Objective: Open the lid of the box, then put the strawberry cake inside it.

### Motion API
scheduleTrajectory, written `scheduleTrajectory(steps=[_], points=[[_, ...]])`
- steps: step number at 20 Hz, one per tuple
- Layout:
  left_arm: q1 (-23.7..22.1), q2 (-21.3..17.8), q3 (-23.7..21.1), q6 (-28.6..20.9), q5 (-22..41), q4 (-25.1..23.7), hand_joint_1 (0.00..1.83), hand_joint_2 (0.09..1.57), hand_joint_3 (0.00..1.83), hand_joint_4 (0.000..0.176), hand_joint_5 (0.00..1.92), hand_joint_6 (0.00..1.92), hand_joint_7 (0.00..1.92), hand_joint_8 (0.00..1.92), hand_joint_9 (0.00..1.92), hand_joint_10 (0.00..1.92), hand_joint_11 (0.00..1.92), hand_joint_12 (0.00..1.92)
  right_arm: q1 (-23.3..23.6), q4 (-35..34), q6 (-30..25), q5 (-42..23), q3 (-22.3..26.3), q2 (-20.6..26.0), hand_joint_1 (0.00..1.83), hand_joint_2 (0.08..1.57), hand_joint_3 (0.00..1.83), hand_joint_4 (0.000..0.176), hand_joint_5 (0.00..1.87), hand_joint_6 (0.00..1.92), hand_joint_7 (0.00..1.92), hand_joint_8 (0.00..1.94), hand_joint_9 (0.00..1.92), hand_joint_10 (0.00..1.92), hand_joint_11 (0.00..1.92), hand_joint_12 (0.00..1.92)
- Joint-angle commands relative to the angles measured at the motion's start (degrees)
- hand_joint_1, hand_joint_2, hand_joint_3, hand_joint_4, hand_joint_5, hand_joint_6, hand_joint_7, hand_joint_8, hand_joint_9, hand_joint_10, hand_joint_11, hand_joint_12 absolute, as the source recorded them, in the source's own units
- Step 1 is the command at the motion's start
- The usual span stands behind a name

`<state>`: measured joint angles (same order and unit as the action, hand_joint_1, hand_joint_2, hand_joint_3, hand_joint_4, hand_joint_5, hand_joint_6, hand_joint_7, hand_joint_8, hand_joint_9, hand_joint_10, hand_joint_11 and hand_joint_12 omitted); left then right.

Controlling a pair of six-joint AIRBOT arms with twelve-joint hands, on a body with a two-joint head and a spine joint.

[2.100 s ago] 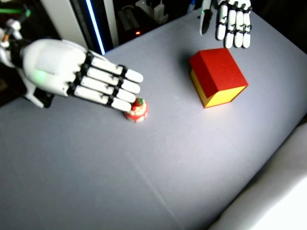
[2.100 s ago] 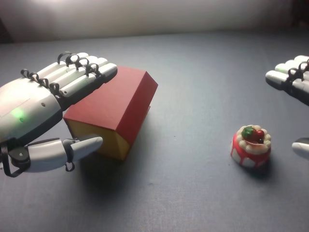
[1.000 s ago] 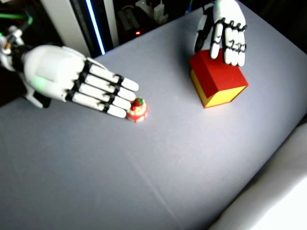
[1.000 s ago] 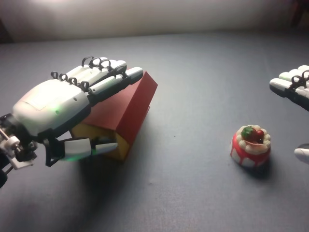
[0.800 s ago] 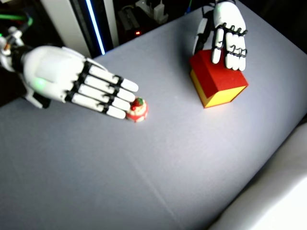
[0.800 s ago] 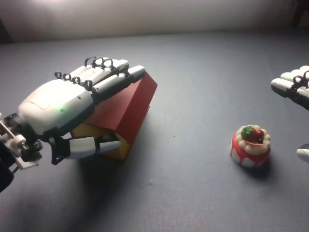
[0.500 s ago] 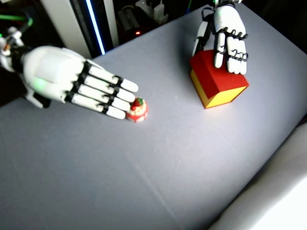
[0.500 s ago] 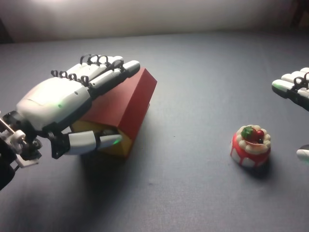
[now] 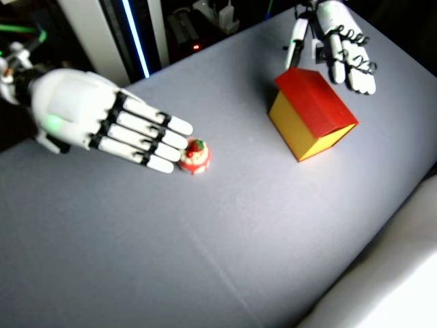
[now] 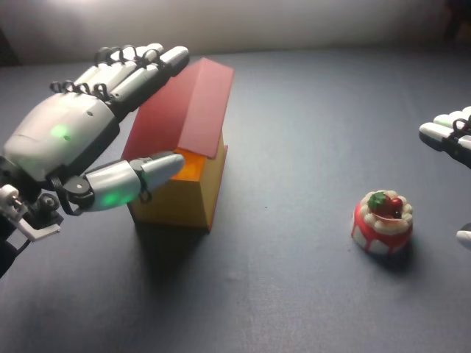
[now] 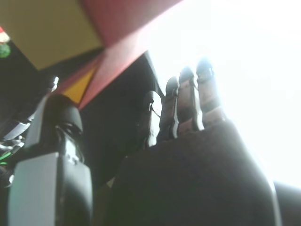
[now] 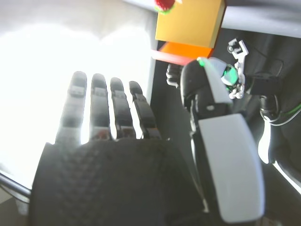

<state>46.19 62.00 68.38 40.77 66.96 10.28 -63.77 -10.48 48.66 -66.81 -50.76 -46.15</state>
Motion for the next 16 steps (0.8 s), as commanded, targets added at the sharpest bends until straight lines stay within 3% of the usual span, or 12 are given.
scheduleTrajectory(steps=[1,4,5,6,12,13,16], points=[[-0.08,-0.46,-0.05,-0.08,8.67,0.94,0.47,1.31,0.02,0.176,0.0,0.0,0.0,0.0,0.0,0.0,0.0,0.0,0.07,-0.31,-0.47,-7.46,-0.22,-0.03,0.69,1.3,0.0,0.0,0.0,0.0,0.0,0.0,0.0,0.0,0.0,0.0],[0.2,-0.37,0.26,-0.08,10.77,3.52,0.46,1.32,0.01,0.176,0.0,0.0,0.0,0.0,0.0,0.0,0.0,0.0,-0.03,-0.42,-0.58,-7.63,-0.22,-0.1,0.65,1.3,0.0,0.0,0.0,0.0,0.0,0.0,0.0,0.0,0.0,0.0],[0.37,-0.32,0.3,-0.05,11.44,4.46,0.51,1.31,0.01,0.164,0.0,0.0,0.0,0.0,0.0,0.0,0.0,0.0,-0.04,-0.46,-0.58,-7.68,-0.22,-0.14,0.63,1.3,0.0,0.0,0.0,0.0,0.0,0.0,0.0,0.0,0.0,0.0],[0.58,-0.17,0.42,-0.05,12.43,5.6,0.52,1.31,0.0,0.168,0.0,0.0,0.0,0.0,0.0,0.0,0.0,0.0,-0.07,-0.51,-0.58,-7.71,-0.22,-0.19,0.63,1.3,0.0,0.0,0.0,0.0,0.0,0.0,0.0,0.0,0.0,0.0],[3.09,0.42,0.75,-0.2,17.51,13.86,0.1,1.37,0.01,0.176,0.0,0.0,0.0,0.0,0.0,0.0,0.0,0.0,-0.25,-0.69,-0.66,-7.74,-0.26,-0.43,0.62,1.3,0.0,0.0,0.0,0.0,0.0,0.0,0.0,0.0,0.0,0.0],[3.47,0.5,0.92,-0.48,18.33,15.4,0.06,1.39,0.01,0.165,0.0,0.0,0.0,0.0,0.0,0.0,0.0,0.0,-0.32,-0.74,-0.7,-7.75,-0.27,-0.46,0.6,1.3,0.0,0.0,0.0,0.0,0.0,0.0,0.0,0.0,0.0,0.0],[4.26,0.79,2.79,-1.98,18.55,21.11,0.0,1.38,0.01,0.176,0.0,0.0,0.0,0.0,0.0,0.0,0.0,0.0,-0.58,-0.91,-0.91,-7.94,-0.39,-0.64,0.54,1.32,0.0,0.0,0.0,0.0,0.0,0.0,0.0,0.0,0.0,0.0]])
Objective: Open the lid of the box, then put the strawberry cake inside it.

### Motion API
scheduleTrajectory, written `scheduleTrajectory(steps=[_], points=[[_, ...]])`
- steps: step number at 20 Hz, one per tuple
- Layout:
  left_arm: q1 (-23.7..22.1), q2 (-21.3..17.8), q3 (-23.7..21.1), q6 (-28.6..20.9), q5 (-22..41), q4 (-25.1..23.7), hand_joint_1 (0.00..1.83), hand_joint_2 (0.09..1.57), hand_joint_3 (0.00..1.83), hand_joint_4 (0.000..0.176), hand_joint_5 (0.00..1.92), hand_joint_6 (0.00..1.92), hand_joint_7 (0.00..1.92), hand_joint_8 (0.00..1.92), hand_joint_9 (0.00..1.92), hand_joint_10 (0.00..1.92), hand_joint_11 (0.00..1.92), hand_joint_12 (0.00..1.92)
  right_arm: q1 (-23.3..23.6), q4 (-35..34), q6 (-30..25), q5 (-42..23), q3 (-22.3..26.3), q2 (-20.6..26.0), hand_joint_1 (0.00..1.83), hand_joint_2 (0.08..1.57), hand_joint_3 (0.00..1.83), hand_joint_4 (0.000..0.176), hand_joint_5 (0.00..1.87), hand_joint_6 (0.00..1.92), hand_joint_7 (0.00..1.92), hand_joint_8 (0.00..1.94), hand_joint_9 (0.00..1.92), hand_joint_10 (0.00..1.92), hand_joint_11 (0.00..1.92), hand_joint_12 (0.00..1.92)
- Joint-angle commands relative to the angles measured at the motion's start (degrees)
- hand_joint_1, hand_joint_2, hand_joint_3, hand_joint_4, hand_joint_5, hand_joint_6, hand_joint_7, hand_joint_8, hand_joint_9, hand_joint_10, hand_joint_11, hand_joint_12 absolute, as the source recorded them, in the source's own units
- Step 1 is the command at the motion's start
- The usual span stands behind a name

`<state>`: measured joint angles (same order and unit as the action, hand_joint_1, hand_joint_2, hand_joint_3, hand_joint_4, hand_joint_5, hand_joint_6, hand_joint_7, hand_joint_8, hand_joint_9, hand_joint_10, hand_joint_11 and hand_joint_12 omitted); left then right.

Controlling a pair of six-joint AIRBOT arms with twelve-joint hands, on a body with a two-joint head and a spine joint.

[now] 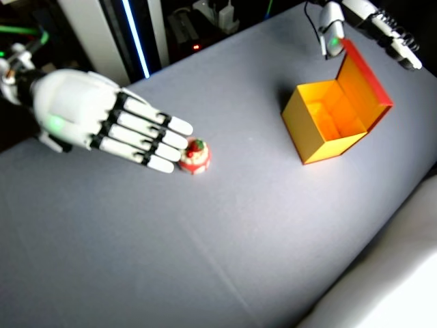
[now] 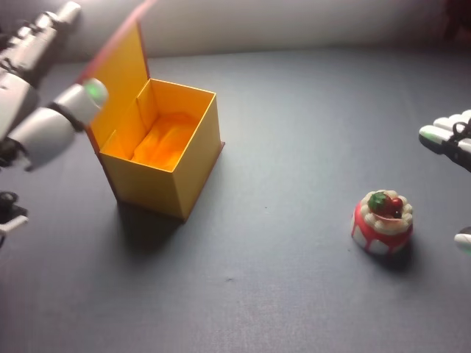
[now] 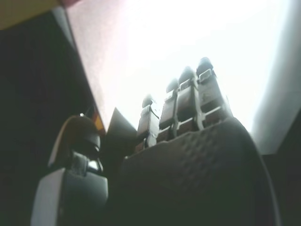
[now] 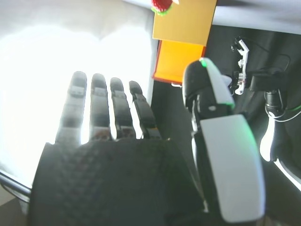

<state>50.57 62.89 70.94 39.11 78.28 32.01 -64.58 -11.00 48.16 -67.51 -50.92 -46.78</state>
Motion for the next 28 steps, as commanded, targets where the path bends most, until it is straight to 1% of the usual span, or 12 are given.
scheduleTrajectory(steps=[1,7,11,13,14,17,20,21,22,24,26,28], points=[[0.2,-0.14,0.69,-0.48,6.72,0.92,0.0,1.42,0.02,0.176,0.0,0.0,0.0,0.0,0.0,0.0,0.0,0.0,0.18,-0.39,-0.49,-7.27,-0.31,-0.09,0.54,1.32,0.01,0.0,0.0,0.0,0.0,0.0,0.0,0.0,0.0,0.0],[2.42,-2.35,1.25,-0.83,5.04,5.0,0.13,1.45,0.0,0.151,0.0,0.0,0.0,0.0,0.0,0.0,0.0,0.0,0.08,-0.32,-0.68,-7.26,-0.39,-0.2,0.56,1.3,0.0,0.0,0.0,0.0,0.0,0.0,0.0,0.0,0.0,0.0],[3.65,-4.9,-0.94,-0.19,4.86,-1.48,0.5,1.4,0.0,0.175,0.0,0.0,0.0,0.0,0.0,0.0,0.0,0.0,0.1,0.33,-1.31,-7.07,-0.54,-0.37,0.6,1.27,0.0,0.0,0.0,0.0,0.0,0.0,0.0,0.0,0.0,0.0],[3.58,-6.73,-2.76,2.21,2.68,-6.76,0.62,1.38,0.0,0.171,0.0,0.0,0.0,0.0,0.0,0.0,0.02,0.01,0.4,1.07,-2.42,-6.19,-1.18,-0.72,0.62,1.27,0.0,0.0,0.0,0.0,0.0,0.0,0.0,0.0,0.0,0.0],[3.42,-7.92,-3.94,4.08,1.11,-9.42,0.65,1.39,0.0,0.137,0.0,0.0,0.0,0.0,0.0,0.0,0.0,0.0,0.75,1.46,-2.79,-5.36,-1.56,-0.91,0.62,1.26,0.0,0.0,0.0,0.0,0.0,0.0,0.0,0.0,0.0,0.0],[3.42,-11.06,-7.36,6.4,-2.73,-17.95,0.69,1.39,0.0,0.118,0.0,0.0,0.0,0.0,0.0,0.0,0.0,0.0,3.34,3.55,-2.93,-1.08,-2.59,-1.6,0.61,1.24,0.0,0.0,0.0,0.0,0.0,0.0,0.0,0.0,0.0,0.0],[3.41,-12.87,-9.2,6.39,-6.16,-24.69,0.68,1.38,0.0,0.073,0.01,0.0,0.0,0.0,0.0,0.0,0.0,0.0,6.55,4.83,-3.12,4.44,-4.86,-3.65,0.74,1.17,0.0,0.0,0.0,0.0,0.0,0.0,0.01,0.01,0.02,0.01],[3.41,-13.41,-9.83,6.37,-6.68,-26.19,0.63,1.39,0.0,0.04,0.02,0.01,0.0,0.0,0.0,0.0,0.0,0.0,7.9,5.25,-3.2,6.51,-5.75,-4.62,0.77,1.17,0.0,0.0,0.0,0.0,0.0,0.0,0.02,0.01,0.05,0.03],[3.55,-13.88,-10.44,6.33,-6.83,-27.19,0.63,1.39,0.0,0.04,0.02,0.01,0.0,0.0,0.0,0.0,0.0,0.0,9.14,5.63,-3.2,8.65,-6.8,-5.62,0.77,1.17,0.0,0.0,0.0,0.0,0.0,0.0,0.02,0.01,0.05,0.03],[3.94,-14.55,-11.23,5.73,-6.82,-29.04,0.59,1.4,0.0,0.023,0.03,0.01,0.0,0.0,0.0,0.0,0.03,0.02,11.59,5.99,-3.2,12.17,-8.63,-7.7,0.78,1.15,0.0,0.0,0.02,0.0,0.02,0.01,0.06,0.02,0.0,0.45],[4.04,-14.65,-11.55,4.86,-6.83,-30.5,0.6,1.4,0.0,0.022,0.05,0.01,0.0,0.0,0.0,0.0,0.01,0.01,13.67,5.69,-3.24,15.22,-10.95,-10.14,0.86,1.17,0.0,0.0,0.0,0.0,0.0,0.0,0.01,0.0,0.0,0.33],[4.16,-14.59,-11.68,4.66,-6.54,-30.82,0.56,1.41,0.01,0.006,0.05,0.01,0.0,0.0,0.0,0.0,0.01,0.01,15.42,5.6,-3.26,18.09,-12.87,-11.99,0.89,1.18,0.0,0.0,0.02,0.01,0.05,0.01,0.05,0.02,0.0,0.48]])
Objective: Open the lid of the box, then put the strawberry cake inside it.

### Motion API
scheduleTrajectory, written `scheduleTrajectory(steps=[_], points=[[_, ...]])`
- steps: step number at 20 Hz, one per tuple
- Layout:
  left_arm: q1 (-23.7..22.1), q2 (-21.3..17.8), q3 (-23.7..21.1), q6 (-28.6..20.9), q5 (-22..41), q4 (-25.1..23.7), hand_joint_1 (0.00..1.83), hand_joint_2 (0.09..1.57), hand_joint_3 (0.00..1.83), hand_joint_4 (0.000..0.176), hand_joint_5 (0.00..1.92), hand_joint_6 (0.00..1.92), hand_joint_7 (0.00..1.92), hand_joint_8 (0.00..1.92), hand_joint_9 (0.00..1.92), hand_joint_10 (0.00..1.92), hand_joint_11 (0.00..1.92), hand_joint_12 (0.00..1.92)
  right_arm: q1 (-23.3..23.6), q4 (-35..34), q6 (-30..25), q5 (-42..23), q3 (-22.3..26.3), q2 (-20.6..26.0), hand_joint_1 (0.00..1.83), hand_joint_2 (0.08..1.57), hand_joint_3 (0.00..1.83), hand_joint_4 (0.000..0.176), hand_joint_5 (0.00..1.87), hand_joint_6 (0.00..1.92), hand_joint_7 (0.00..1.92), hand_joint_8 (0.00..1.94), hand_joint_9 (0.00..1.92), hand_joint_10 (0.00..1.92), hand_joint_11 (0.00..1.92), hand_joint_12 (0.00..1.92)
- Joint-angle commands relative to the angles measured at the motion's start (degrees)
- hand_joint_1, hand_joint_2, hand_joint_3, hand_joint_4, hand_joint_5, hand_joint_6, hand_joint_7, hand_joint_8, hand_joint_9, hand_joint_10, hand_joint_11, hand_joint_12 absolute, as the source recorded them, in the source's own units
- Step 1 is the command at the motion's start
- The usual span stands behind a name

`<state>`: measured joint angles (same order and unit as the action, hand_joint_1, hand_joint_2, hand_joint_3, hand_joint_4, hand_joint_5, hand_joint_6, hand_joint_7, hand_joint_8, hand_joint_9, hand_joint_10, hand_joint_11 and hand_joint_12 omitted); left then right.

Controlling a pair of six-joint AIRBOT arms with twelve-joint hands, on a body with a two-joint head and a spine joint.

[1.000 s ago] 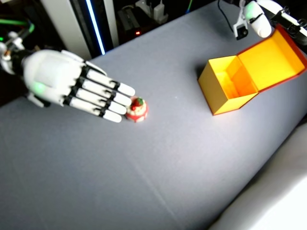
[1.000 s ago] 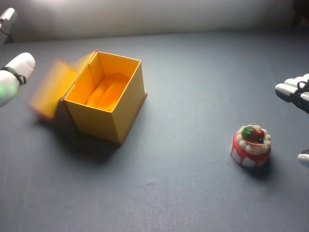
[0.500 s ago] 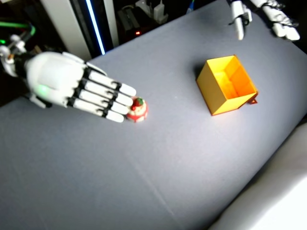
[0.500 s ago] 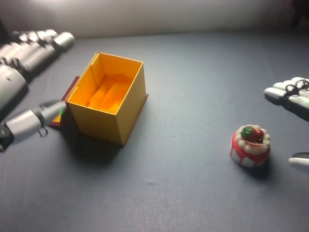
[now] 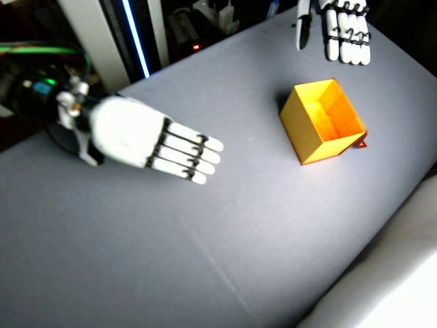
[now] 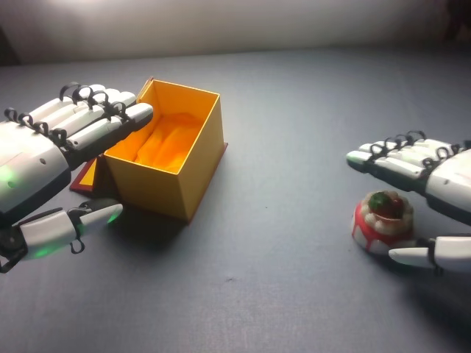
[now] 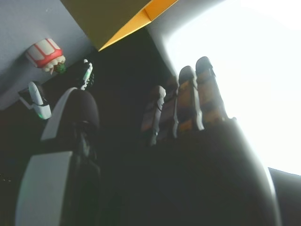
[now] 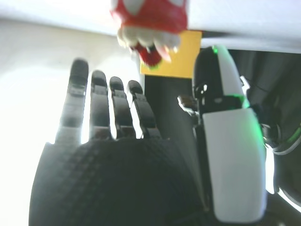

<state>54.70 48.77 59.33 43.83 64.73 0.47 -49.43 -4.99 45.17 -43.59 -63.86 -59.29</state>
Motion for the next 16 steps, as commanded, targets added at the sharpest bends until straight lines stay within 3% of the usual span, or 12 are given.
scheduleTrajectory(steps=[1,2,3,4,5,7,8,9,10,11,12,16], points=[[0.13,-0.46,-0.09,-0.16,7.21,0.72,0.53,1.43,0.01,0.001,0.05,0.01,0.0,0.0,0.0,0.0,0.0,0.0,0.88,-0.41,-0.44,-4.72,-0.64,-0.09,1.0,1.2,0.0,0.0,0.31,0.1,0.53,0.18,0.3,0.61,0.0,1.43],[0.3,-0.46,-0.13,-0.24,7.53,0.72,0.53,1.43,0.01,0.001,0.05,0.01,0.0,0.0,0.0,0.0,0.0,0.0,1.47,-0.41,-0.45,-3.59,-1.31,-0.68,1.0,1.2,0.0,0.0,0.31,0.1,0.53,0.18,0.3,0.61,0.0,1.43],[0.36,-0.46,-0.17,-0.28,7.67,0.72,0.53,1.43,0.01,0.008,0.03,0.0,0.0,0.0,0.0,0.0,0.0,0.0,1.75,-0.41,-0.45,-2.99,-1.61,-0.93,1.17,1.21,0.01,0.0,0.58,1.07,0.84,1.05,0.7,1.05,0.52,1.63],[0.47,-0.48,-0.26,-0.28,8.03,0.72,0.59,1.43,0.01,0.007,0.0,0.0,0.0,0.0,0.0,0.0,0.0,0.0,2.19,-0.4,-0.46,-1.8,-2.24,-1.44,1.24,1.18,0.0,0.0,0.79,1.08,0.93,1.32,1.13,1.31,1.11,1.6],[0.52,-0.54,-0.37,-0.28,8.31,0.7,0.59,1.43,0.01,0.007,0.0,0.0,0.0,0.0,0.0,0.0,0.0,0.0,2.44,-0.31,-0.47,-1.25,-2.53,-1.6,1.24,1.18,0.0,0.0,0.79,1.08,0.93,1.32,1.13,1.31,1.11,1.6],[0.95,-1.06,-0.64,-0.28,8.79,0.69,0.57,1.45,0.01,0.014,0.0,0.0,0.0,0.0,0.0,0.0,0.0,0.0,3.04,1.05,-1.23,-1.39,-2.54,-1.52,1.32,1.23,0.01,0.0,0.67,1.22,0.79,1.38,0.8,1.58,0.8,1.76],[1.4,-1.45,-0.94,-0.28,9.32,0.91,0.59,1.45,0.01,0.019,0.0,0.0,0.0,0.0,0.0,0.0,0.0,0.0,4.07,2.44,-1.98,-1.74,-2.49,-1.37,1.34,1.24,0.0,0.0,0.65,1.25,0.76,1.39,0.74,1.62,0.65,1.77],[1.76,-1.63,-1.14,-0.28,9.66,1.06,0.61,1.45,0.0,0.024,0.0,0.0,0.0,0.0,0.0,0.0,0.0,0.0,4.64,3.24,-2.5,-2.11,-2.41,-1.11,1.35,1.23,0.0,0.0,0.68,1.17,0.78,1.38,0.78,1.63,0.69,1.82],[2.06,-1.71,-1.28,-0.28,9.84,1.12,0.65,1.44,0.0,0.028,0.0,0.0,0.0,0.0,0.0,0.0,0.0,0.0,5.5,4.19,-3.22,-2.9,-2.25,-0.64,1.23,1.25,0.0,0.0,0.67,1.21,0.8,1.54,0.82,1.7,0.8,1.9],[2.36,-1.72,-1.4,-0.29,9.86,1.21,0.69,1.43,0.0,0.037,0.0,0.0,0.0,0.0,0.0,0.0,0.0,0.0,6.15,4.91,-3.9,-3.86,-2.18,-0.26,1.21,1.26,0.0,0.0,0.66,1.24,0.8,1.56,0.82,1.69,0.8,1.91],[2.93,-1.72,-1.59,-0.3,9.85,1.49,0.71,1.42,0.0,0.034,0.0,0.0,0.0,0.0,0.0,0.0,0.0,0.0,6.69,5.42,-4.42,-4.78,-2.16,-0.05,1.31,1.25,0.0,0.0,0.61,1.28,0.75,1.44,0.75,1.63,0.73,1.77],[5.74,-1.6,-2.54,-0.32,10.39,3.17,0.72,1.41,0.0,0.033,0.0,0.0,0.0,0.0,0.0,0.0,0.0,0.0,10.4,6.65,-5.32,-8.4,-2.83,0.05,1.35,1.23,0.0,0.0,0.61,1.37,0.8,1.28,0.77,1.51,0.63,1.61]])
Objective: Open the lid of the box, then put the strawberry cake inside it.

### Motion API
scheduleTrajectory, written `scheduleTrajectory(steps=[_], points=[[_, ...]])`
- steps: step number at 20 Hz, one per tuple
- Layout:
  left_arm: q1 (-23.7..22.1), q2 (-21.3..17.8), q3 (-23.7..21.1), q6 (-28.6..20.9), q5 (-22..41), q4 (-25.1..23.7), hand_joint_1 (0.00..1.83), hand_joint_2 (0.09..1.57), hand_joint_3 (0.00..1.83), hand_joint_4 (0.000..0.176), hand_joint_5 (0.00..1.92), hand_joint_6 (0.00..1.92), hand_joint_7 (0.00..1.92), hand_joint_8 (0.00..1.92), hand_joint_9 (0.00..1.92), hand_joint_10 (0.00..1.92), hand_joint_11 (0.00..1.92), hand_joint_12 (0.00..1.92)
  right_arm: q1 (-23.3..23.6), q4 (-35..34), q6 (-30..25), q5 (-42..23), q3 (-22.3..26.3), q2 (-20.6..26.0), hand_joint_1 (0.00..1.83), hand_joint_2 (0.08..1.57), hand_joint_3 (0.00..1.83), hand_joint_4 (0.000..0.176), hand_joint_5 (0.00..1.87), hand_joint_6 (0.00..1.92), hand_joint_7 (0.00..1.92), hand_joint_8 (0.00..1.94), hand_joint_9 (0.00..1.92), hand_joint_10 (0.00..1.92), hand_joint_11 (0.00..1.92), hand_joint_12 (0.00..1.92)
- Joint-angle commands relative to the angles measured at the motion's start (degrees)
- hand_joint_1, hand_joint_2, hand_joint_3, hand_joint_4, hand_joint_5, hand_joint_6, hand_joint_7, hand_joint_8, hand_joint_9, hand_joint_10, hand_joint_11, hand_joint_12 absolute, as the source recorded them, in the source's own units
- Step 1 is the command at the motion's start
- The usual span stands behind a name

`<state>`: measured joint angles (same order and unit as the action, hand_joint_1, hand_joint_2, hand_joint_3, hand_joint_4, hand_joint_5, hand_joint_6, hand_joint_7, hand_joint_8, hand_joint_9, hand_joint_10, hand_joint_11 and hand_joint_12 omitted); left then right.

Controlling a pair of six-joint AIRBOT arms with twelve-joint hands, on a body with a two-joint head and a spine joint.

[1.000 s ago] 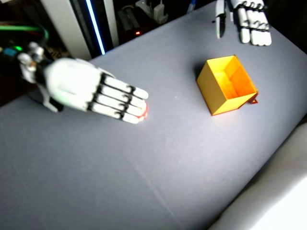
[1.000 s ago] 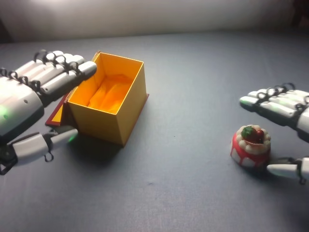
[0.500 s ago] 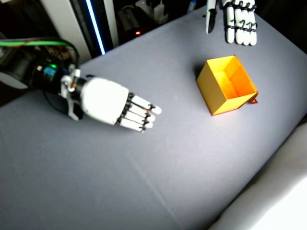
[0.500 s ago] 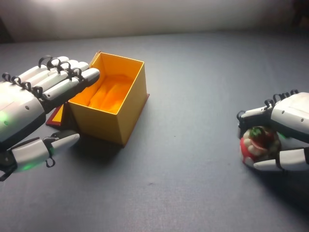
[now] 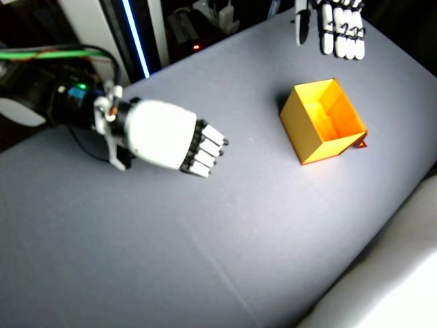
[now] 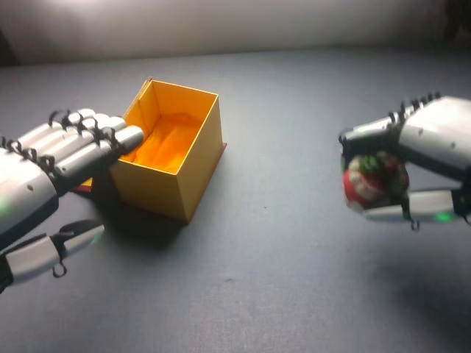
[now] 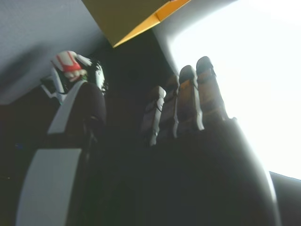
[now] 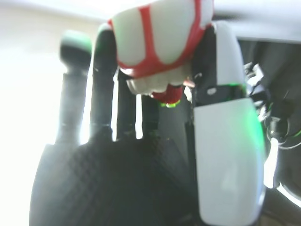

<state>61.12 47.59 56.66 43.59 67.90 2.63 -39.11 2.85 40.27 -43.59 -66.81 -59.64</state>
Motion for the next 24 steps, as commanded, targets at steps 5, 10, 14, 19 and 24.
scheduleTrajectory(steps=[5,10,14,19,24], points=[[6.21,0.64,-1.32,-0.16,11.78,7.17,0.71,1.42,0.0,0.026,0.02,0.0,0.0,0.0,0.0,0.0,0.03,0.02,7.86,2.84,-0.9,-7.88,-3.24,-4.49,1.15,1.27,0.0,0.0,0.69,1.34,0.72,1.51,0.59,1.41,0.43,1.91],[13.08,2.63,-2.44,-1.56,17.51,13.47,0.73,1.39,0.0,0.028,0.05,0.0,0.0,0.0,0.0,0.0,0.0,0.0,14.14,6.1,-1.0,-6.6,-6.66,-10.26,1.19,1.23,0.0,0.0,0.75,1.31,0.84,1.51,1.13,1.91,1.23,1.92],[13.5,4.75,-2.12,-2.01,17.52,14.86,0.66,1.39,0.0,0.068,0.03,0.0,0.0,0.0,0.0,0.0,0.0,0.0,18.1,8.61,-1.0,-4.94,-9.33,-14.02,1.15,1.23,0.0,0.0,0.77,1.28,1.1,1.7,1.24,1.84,1.19,1.89],[13.61,6.21,-1.39,-2.71,16.53,15.12,0.71,1.4,0.0,0.068,0.03,0.0,0.0,0.0,0.0,0.0,0.0,0.0,22.01,10.84,-0.99,-1.74,-12.66,-19.55,1.13,1.23,0.0,0.0,0.76,1.27,0.96,1.73,1.12,1.88,1.24,1.92],[13.59,7.09,-0.74,-3.27,15.31,15.13,0.71,1.39,0.0,0.049,0.06,0.0,0.0,0.0,0.0,0.0,0.0,0.0,23.67,10.91,-0.94,3.56,-16.81,-25.05,1.13,1.3,0.0,0.0,0.61,1.4,0.7,1.59,0.6,1.37,0.45,1.83]])
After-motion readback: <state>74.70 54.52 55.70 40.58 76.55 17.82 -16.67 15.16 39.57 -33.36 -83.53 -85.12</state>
